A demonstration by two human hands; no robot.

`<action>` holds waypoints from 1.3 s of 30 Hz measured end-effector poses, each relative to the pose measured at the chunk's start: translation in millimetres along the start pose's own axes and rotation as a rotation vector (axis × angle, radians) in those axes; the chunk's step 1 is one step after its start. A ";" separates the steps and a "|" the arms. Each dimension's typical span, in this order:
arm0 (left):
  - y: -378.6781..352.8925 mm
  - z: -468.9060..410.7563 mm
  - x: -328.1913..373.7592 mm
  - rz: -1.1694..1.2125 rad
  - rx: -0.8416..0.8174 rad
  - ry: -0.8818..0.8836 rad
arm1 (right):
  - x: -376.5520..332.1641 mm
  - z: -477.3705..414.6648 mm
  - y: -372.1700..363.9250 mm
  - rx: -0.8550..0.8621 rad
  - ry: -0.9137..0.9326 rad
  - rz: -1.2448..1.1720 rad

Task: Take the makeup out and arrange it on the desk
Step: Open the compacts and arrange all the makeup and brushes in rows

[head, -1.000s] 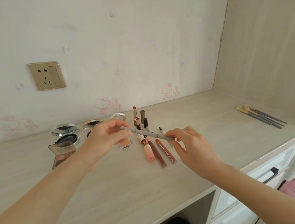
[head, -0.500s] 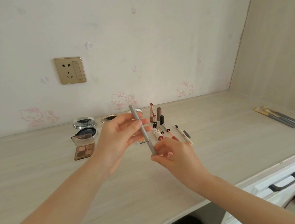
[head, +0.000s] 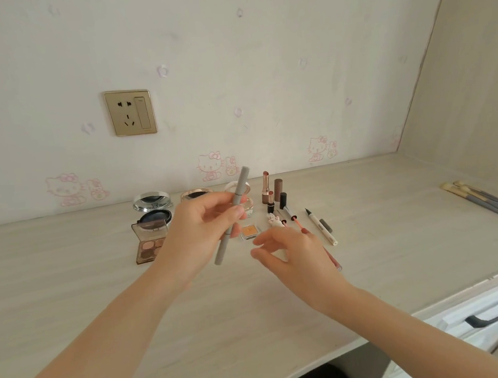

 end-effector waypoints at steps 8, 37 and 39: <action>-2.9 5.5 -26.0 -0.800 -0.215 -0.178 | 12.9 -2.6 -1.0 0.078 0.040 -0.021; -8.0 25.4 -49.7 -1.136 -0.144 -0.527 | 25.8 10.6 -19.9 0.426 0.395 0.305; -9.3 25.8 -52.5 -1.116 -0.163 -0.517 | 27.4 10.4 -18.6 0.427 0.365 0.296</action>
Point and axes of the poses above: each hand's wrist, its own z-axis away from the middle knuckle, its own y-axis out of the back of the hand, x = y × z, the point moved 2 cm from there along -z, towards the middle knuckle, and after that the axes turned 9 degrees about z, right-handed, at the moved point
